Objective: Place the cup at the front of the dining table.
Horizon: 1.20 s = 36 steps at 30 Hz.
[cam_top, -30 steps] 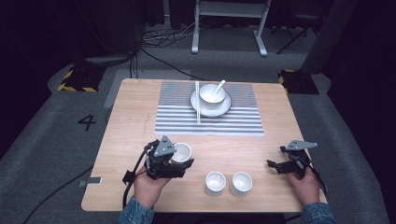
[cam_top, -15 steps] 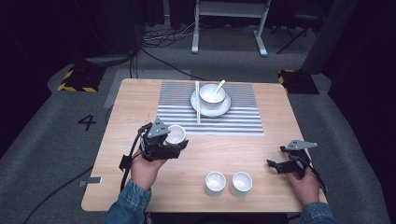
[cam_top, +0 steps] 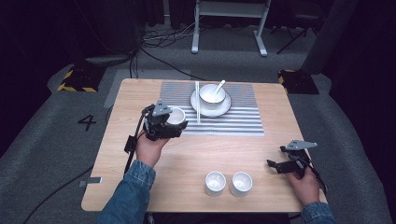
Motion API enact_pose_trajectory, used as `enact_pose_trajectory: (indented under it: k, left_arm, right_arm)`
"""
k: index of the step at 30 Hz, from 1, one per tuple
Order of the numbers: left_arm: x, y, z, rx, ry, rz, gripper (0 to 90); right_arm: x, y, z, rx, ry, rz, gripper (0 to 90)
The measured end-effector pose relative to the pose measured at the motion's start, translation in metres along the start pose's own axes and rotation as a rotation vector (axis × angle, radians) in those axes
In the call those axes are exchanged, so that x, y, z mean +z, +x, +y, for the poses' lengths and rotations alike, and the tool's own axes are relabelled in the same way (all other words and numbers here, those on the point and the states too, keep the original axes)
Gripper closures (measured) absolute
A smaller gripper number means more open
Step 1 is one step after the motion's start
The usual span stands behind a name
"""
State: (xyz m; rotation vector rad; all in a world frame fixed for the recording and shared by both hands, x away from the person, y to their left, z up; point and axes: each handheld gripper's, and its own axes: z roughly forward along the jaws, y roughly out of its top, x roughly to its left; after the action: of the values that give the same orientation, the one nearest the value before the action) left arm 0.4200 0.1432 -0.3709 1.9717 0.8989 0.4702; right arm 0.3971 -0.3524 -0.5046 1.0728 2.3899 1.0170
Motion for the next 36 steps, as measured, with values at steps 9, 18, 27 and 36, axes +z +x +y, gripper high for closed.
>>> enact_pose_trajectory:
  k: [9,18,27,36]
  left_arm:
    - [0.021,0.01,0.011,-0.017,-0.016,0.058,26.8]
    - [0.046,0.027,0.023,-0.052,-0.027,0.079,26.8]
    - [0.068,0.041,0.025,-0.052,-0.033,0.16,26.8]
    - [0.093,0.053,0.018,-0.102,-0.031,0.156,26.8]
  right_arm:
    - [0.0,0.0,0.0,0.0,0.0,0.0,7.5]
    - [0.0,0.0,0.0,0.0,0.001,0.0,7.4]
    - [0.0,0.0,0.0,0.0,0.001,0.0,7.3]
    - [0.0,0.0,0.0,0.001,0.001,0.0,7.3]
